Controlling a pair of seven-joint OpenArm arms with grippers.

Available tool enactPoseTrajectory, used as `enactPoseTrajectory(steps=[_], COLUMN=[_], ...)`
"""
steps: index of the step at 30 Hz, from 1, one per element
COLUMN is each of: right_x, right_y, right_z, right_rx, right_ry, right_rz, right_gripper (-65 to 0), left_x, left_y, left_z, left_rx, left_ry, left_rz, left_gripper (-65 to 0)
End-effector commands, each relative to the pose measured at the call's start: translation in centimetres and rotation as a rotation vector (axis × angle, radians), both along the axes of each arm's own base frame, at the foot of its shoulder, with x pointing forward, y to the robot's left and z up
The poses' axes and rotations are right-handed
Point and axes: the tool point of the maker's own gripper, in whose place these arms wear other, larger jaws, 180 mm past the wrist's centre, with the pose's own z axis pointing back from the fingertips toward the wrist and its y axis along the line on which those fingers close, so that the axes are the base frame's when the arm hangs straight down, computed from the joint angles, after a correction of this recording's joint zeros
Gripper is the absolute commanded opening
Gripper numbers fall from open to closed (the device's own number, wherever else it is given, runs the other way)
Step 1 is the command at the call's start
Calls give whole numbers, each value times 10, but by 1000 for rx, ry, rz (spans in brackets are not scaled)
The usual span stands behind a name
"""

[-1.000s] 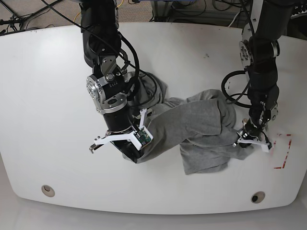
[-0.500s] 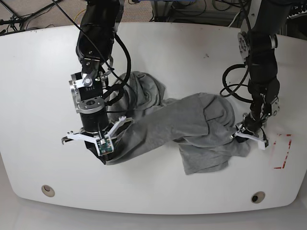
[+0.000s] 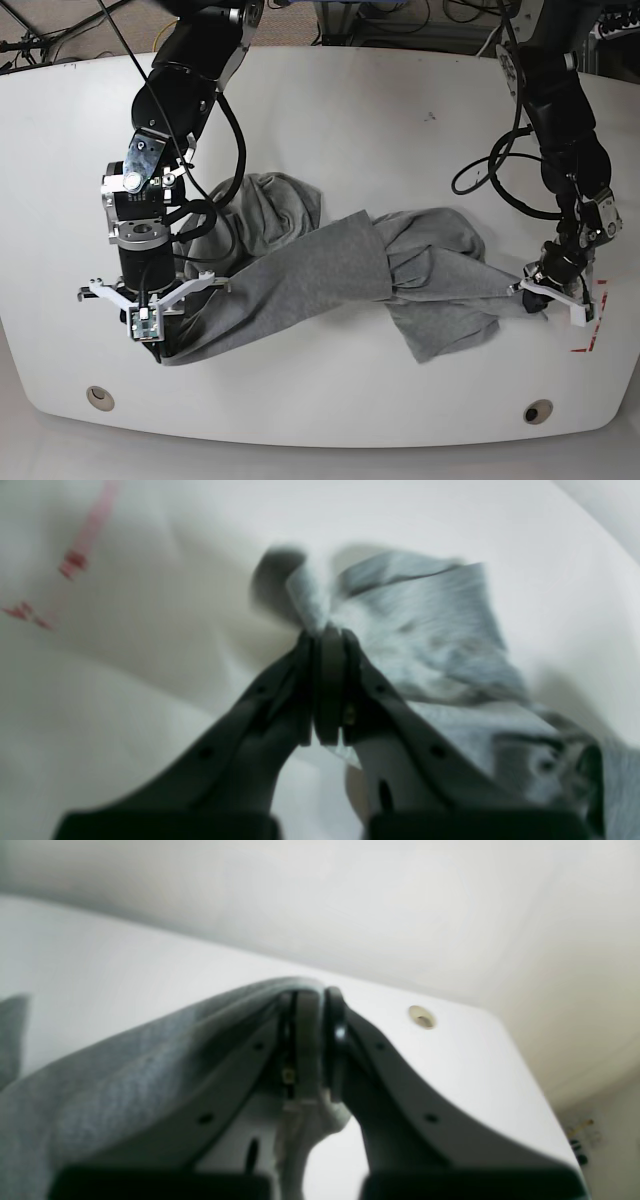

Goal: Fold the T-shirt properly
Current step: 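Pull the held fabric apart, right gripper sweeping away from the left gripper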

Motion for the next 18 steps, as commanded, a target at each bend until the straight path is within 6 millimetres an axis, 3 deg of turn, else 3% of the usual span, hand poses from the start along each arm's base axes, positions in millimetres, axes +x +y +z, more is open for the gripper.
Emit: enactPoseTrajectory(steps=[1, 13, 18], right_x=[8, 29, 39], right_y=[-7, -23, -28], right_z=[34, 85, 108], right_rx=[3, 11, 20], right_ry=[-100, -133, -143], right_rz=[-10, -9, -8], right_gripper=[-645, -645, -644], left_x=[7, -9, -7], left_y=[3, -11, -15], left_z=[53, 149, 199], left_rx=[58, 229, 275], left_ry=[-141, -324, -434], left_rz=[-10, -65, -61], left_gripper=[-650, -650, -650])
